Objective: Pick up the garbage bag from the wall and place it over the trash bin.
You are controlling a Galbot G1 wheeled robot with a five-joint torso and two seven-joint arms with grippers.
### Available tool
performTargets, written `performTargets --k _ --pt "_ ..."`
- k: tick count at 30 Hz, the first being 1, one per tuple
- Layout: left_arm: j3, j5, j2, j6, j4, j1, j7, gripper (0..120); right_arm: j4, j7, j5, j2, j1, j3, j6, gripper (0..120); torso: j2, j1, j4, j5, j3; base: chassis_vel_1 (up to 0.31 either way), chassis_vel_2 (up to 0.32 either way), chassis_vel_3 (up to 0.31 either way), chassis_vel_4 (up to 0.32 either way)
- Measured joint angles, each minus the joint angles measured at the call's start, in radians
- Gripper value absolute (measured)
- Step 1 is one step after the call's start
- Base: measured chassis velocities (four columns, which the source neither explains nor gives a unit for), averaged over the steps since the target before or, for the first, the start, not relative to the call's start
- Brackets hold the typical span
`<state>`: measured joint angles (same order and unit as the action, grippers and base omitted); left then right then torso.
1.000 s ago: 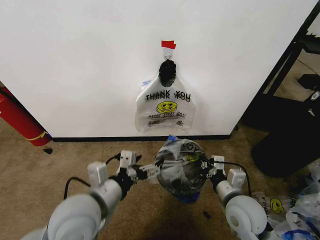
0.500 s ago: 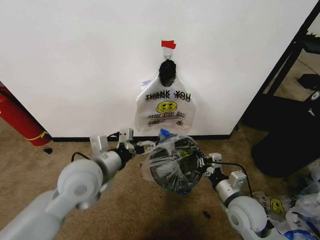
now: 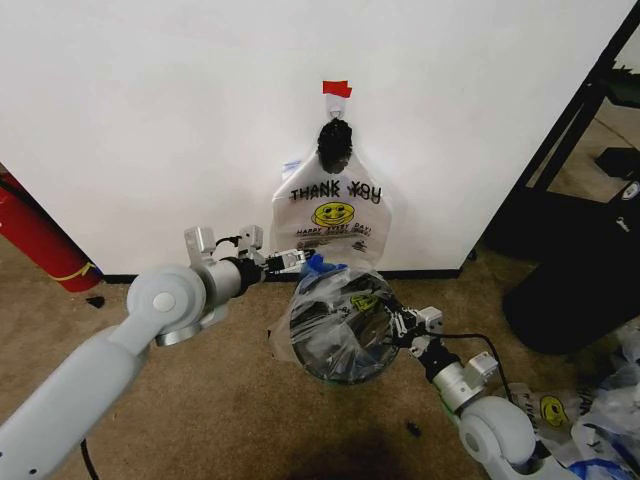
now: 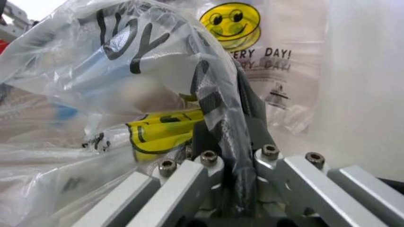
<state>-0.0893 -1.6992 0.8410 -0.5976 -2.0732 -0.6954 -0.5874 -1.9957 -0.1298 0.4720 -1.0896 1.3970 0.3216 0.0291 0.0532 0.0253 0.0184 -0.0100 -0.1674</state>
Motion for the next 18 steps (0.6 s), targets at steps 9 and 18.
performTargets --k 9,18 --pt "0.006 0.026 0.009 -0.008 0.003 -0.020 -0.002 59 -0.025 0.023 0.010 -0.003 -0.001 -0.015 -0.020 0 0.000 0.000 -0.0003 0.0000 0.000 0.000 0.000 0.000 0.000" --pt "0.010 0.040 0.012 0.000 -0.016 -0.026 -0.009 33 -0.028 0.029 0.011 -0.008 -0.002 -0.022 -0.027 0 0.000 0.000 -0.0003 0.0000 0.000 0.000 0.000 0.000 0.000"
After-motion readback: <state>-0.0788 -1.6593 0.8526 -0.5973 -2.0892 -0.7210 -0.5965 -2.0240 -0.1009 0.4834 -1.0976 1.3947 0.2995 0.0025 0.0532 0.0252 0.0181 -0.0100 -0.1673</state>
